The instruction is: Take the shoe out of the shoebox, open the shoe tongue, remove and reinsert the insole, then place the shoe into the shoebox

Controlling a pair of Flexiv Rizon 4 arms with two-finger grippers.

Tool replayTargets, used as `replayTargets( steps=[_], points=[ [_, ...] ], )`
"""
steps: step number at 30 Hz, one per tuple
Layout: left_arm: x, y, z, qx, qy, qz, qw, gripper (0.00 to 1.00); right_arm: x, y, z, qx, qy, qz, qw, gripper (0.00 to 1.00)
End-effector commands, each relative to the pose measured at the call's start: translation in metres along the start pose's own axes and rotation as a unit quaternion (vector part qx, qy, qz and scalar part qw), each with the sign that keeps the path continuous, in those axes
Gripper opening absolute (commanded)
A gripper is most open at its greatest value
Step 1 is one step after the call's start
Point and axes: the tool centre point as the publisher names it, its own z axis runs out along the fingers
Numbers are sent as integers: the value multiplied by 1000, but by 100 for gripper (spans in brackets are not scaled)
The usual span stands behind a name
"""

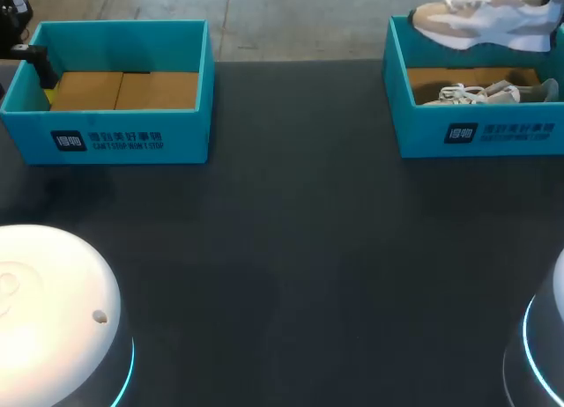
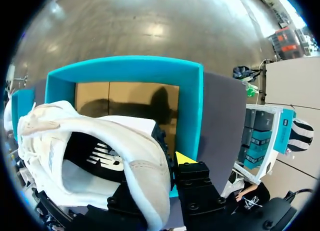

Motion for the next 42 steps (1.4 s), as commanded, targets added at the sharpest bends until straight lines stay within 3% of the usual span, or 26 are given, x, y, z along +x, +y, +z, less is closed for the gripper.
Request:
replayTargets(
  steps=[1, 42],
  points=[
    [0, 1, 0, 0, -1, 0, 1000, 100, 5, -10, 7, -36, -8, -1, 999, 0],
    [0, 1, 0, 0, -1, 0, 1000, 100, -3, 30, 52, -61, -36, 2, 997, 0]
  ],
)
